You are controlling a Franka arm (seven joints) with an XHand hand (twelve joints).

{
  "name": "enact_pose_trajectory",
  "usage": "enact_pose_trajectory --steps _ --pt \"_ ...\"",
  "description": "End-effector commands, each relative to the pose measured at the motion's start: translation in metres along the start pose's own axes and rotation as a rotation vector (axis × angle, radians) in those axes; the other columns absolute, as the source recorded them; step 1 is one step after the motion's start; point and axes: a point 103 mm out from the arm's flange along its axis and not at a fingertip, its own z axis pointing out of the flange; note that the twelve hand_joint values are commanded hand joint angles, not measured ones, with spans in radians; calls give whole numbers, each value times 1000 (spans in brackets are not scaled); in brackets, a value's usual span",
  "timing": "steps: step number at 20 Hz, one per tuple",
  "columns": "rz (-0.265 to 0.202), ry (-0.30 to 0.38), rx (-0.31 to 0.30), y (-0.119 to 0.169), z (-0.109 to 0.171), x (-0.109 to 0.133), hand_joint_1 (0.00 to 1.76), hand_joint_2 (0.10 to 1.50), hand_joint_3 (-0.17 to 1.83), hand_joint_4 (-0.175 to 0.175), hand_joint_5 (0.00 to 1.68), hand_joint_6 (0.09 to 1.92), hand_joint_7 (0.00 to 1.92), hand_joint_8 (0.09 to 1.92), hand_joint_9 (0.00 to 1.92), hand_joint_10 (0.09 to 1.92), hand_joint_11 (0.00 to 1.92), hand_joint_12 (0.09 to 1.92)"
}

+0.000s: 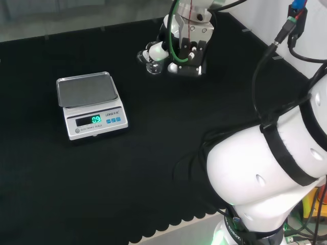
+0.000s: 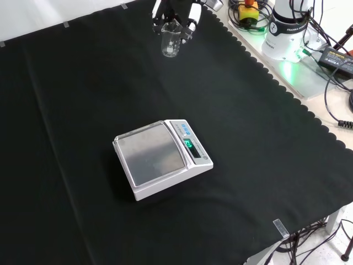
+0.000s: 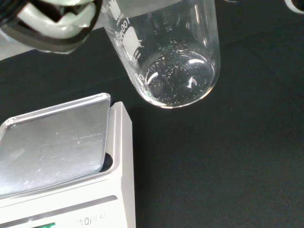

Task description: Put the beaker on the electronic balance.

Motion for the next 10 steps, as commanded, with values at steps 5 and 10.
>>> enact_pose_trajectory --steps 5,10 --pt "8 -9 -3 3 3 2 1197 592 797 -175 1272 737 1728 387 1903 250 1669 638" --pt "-18 -52 53 27 -3 13 1197 589 801 -175 1273 737 1729 384 1902 251 1669 637"
